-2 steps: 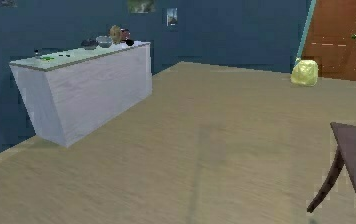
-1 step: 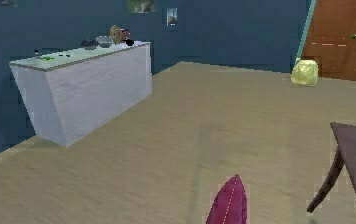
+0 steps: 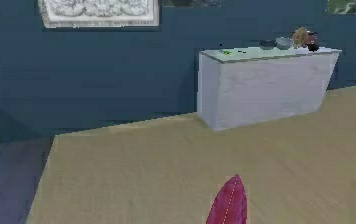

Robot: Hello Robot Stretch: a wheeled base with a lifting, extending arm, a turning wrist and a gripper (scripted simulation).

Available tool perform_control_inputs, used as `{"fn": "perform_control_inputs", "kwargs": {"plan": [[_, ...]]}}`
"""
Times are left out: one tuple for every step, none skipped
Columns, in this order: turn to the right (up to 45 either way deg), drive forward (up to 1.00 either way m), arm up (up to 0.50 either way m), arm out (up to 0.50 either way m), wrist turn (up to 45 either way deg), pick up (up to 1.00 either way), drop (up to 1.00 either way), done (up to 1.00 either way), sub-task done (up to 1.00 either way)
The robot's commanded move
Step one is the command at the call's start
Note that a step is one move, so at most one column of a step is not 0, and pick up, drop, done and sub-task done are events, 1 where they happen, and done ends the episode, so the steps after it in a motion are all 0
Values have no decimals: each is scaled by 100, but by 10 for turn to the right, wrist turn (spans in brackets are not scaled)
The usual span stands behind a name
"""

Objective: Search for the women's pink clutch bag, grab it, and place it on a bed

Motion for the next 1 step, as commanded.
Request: {"fn": "perform_control_inputs", "kwargs": {"plan": [[-180,0,0,0,0,0,0,0,0]]}}
